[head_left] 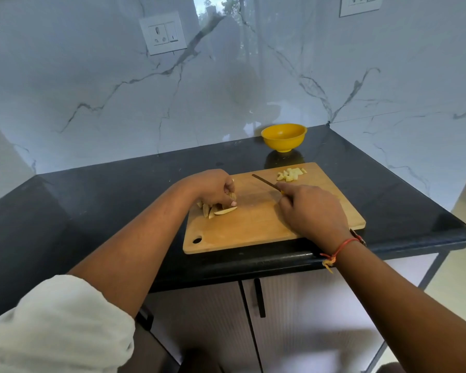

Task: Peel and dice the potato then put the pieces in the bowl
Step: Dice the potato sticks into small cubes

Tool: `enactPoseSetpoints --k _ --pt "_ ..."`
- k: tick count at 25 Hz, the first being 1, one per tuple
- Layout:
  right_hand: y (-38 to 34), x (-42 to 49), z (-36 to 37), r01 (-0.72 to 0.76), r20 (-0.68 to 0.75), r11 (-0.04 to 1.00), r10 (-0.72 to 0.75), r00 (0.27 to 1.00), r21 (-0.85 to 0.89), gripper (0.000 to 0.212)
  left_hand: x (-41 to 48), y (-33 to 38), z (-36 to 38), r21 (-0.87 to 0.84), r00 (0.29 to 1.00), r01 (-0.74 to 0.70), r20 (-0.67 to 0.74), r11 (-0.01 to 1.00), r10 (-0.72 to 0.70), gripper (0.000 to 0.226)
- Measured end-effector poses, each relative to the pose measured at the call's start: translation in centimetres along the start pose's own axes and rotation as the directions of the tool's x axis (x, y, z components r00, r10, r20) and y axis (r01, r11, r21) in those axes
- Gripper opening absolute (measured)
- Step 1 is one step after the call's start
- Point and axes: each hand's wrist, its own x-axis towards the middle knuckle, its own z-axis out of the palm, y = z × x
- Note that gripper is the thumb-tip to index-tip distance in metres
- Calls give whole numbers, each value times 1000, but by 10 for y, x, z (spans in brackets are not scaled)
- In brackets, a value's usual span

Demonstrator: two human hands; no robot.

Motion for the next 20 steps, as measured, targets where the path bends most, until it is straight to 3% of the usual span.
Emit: enactPoseSetpoints --k 4,11,20 --pt "-1 -1 -1 -8 1 1000 8 1000 7 41 1 4 -1 -13 1000 -26 -2 1000 26 35" --pt "1 1 2 -20 0 1000 20 1000 5 42 -2 3 -4 -8 1000 -16 -3 1000 16 57" --pt "2 1 3 -16 -11 1000 16 1000 11 42 -1 4 -5 -92 998 -43 39 995 47 54"
